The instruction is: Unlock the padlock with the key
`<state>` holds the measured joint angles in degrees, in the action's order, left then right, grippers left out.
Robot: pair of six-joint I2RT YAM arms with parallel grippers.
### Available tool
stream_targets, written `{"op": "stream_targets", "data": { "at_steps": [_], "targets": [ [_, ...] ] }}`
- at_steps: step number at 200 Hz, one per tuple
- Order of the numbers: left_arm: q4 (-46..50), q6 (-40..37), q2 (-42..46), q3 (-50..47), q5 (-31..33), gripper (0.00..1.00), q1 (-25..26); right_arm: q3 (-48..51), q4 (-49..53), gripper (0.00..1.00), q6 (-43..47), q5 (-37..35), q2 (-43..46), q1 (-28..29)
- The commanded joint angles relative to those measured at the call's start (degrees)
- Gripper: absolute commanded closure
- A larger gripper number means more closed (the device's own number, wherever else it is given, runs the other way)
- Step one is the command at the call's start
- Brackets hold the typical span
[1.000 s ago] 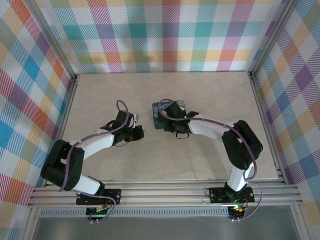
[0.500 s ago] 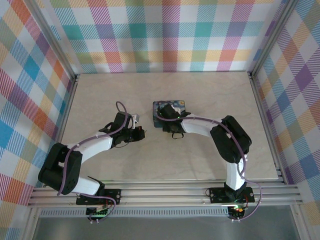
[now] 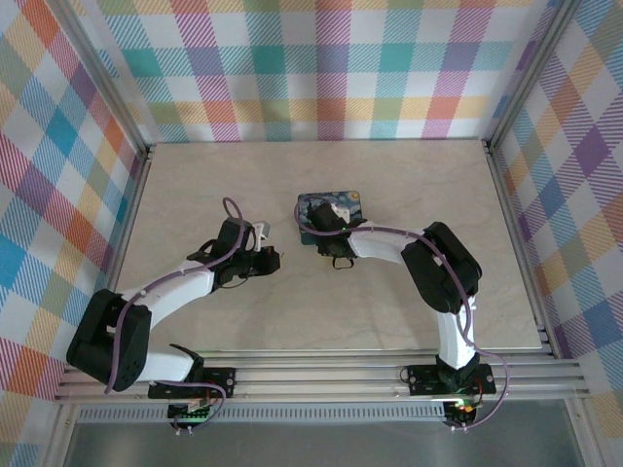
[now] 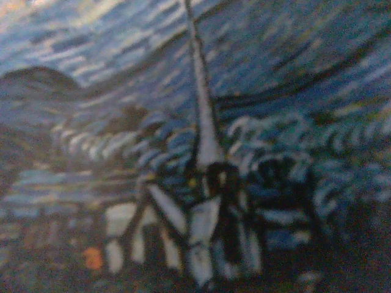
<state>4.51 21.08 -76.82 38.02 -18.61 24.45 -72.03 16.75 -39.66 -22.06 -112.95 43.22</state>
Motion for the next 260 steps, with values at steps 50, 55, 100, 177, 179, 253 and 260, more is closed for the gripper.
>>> {"op": "stream_targets", "data": {
  "at_steps": [50,55,100,177,179,253,260],
  "targets": [
    [-9.30,-5.22,2.99,-5.57,-9.50,1.00,-0.24,-6.36,7.65,0.83,4.05,2.84,0.80,0.24],
    [-10.70,-5.47,3.04,-6.24,-10.04,1.00,-0.11,-7.12,9.10,0.84,4.40,3.30,0.79,0.19],
    [-22.39,-5.99,1.93,-9.73,-13.48,1.00,1.93,-9.96,15.53,0.96,4.90,12.25,2.58,-1.75],
    [-49.67,2.04,-11.35,-12.95,-7.87,1.00,6.74,-11.30,19.02,1.00,2.00,29.50,4.25,-6.55],
    [-50.28,2.10,-11.74,-12.97,-7.52,1.00,6.93,-11.25,18.97,1.00,1.88,29.97,4.36,-6.72],
    [-63.65,2.57,-21.61,-11.66,-5.58,1.00,9.43,-10.24,18.46,1.00,-2.41,43.14,6.15,-11.48],
    [-64.29,2.48,-22.25,-11.50,-5.36,1.00,9.56,-10.07,18.25,1.00,-2.73,43.88,6.39,-11.79]
  ]
}}
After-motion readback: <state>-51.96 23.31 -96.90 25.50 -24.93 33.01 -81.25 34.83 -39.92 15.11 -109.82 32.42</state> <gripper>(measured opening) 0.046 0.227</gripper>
